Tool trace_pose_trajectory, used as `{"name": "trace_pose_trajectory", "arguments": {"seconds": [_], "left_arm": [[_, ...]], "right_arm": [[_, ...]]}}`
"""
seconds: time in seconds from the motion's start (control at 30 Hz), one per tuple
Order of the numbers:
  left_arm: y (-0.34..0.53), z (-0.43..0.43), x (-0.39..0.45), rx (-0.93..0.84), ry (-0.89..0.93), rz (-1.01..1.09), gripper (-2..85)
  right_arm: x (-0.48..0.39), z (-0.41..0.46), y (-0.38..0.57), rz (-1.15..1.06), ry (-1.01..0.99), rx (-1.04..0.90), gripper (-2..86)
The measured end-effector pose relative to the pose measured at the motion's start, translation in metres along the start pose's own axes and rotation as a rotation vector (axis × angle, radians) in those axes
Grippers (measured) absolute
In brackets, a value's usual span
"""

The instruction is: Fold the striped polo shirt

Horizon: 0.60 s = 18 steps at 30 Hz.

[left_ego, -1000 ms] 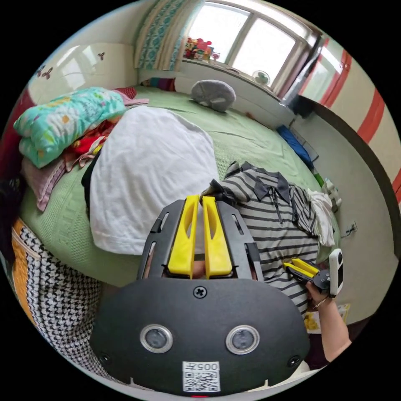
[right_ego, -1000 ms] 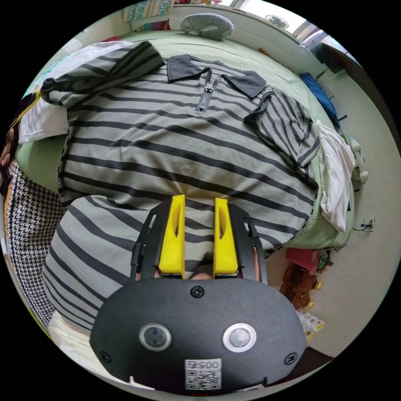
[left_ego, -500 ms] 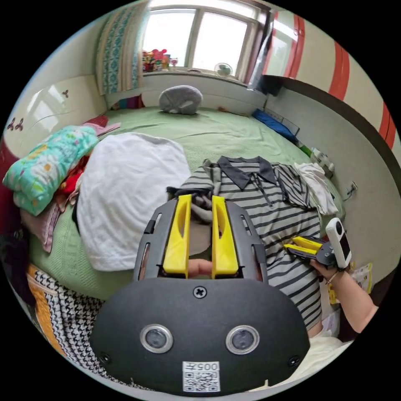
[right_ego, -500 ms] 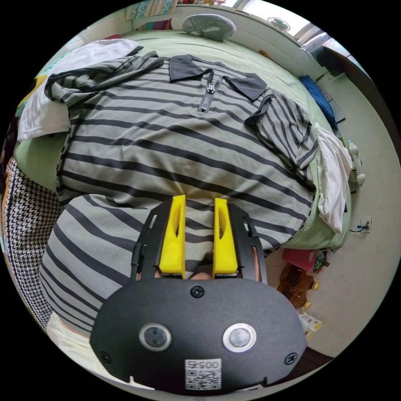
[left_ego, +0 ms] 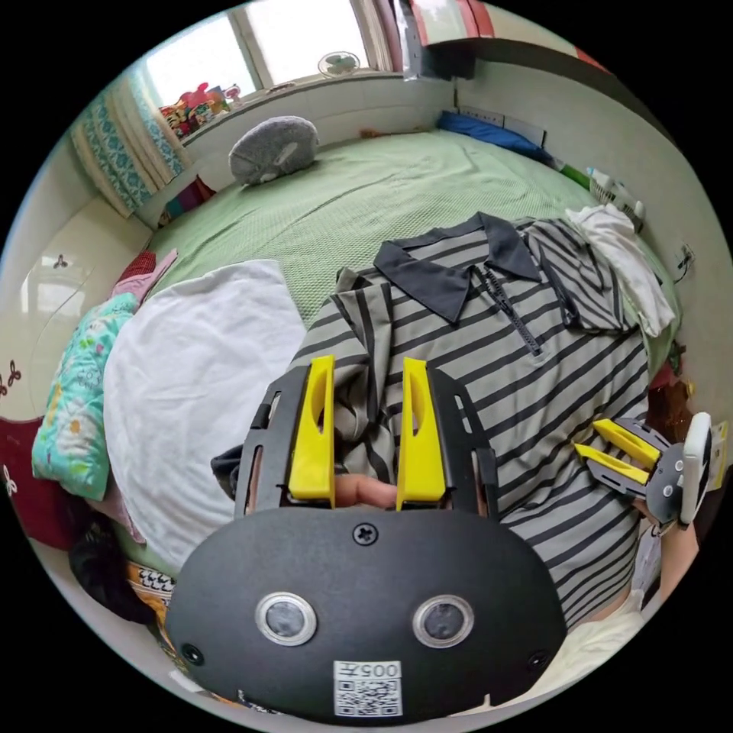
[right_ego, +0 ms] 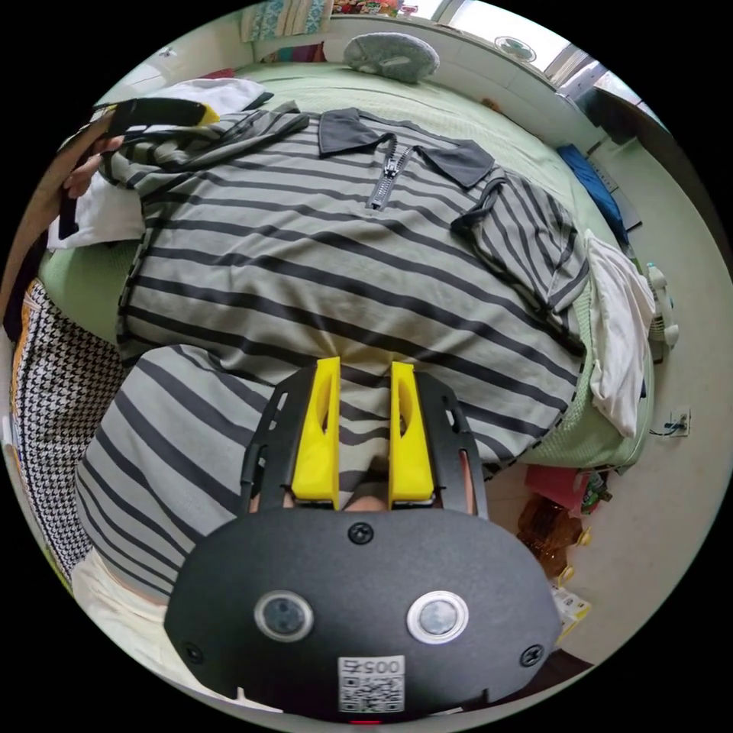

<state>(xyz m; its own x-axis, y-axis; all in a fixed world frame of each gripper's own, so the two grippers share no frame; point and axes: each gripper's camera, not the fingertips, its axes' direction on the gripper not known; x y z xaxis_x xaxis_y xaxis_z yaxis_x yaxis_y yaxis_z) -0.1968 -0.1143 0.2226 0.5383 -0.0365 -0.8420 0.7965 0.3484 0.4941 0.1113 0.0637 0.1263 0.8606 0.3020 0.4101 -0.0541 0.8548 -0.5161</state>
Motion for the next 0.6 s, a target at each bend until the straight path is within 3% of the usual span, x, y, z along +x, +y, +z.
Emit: {"name": "trace_pose_trajectory", "arguments": {"seconds": [0.2,0.37,0.47,0.6], "left_arm": [[-0.026,0.022,0.016,-0.067,-0.043,0.012,12.4],[-0.036,0.035,0.018,-0.140,-0.153,-0.005,5.3],[-0.040,0.024,0.023,-0.101,-0.198,0.001,2.2],[-0.051,-0.013,0.003,-0.014,-0.129,-0.062,0.9]], "right_arm": [[0.013,0.001,0.002,0.010,-0.067,0.008,6.9],[0.012,0.001,0.001,0.006,-0.056,0.009,7.0],[0.013,0.001,0.001,0.011,-0.062,0.011,6.8],[0.013,0.002,0.001,0.007,-0.058,0.010,6.3]]}}
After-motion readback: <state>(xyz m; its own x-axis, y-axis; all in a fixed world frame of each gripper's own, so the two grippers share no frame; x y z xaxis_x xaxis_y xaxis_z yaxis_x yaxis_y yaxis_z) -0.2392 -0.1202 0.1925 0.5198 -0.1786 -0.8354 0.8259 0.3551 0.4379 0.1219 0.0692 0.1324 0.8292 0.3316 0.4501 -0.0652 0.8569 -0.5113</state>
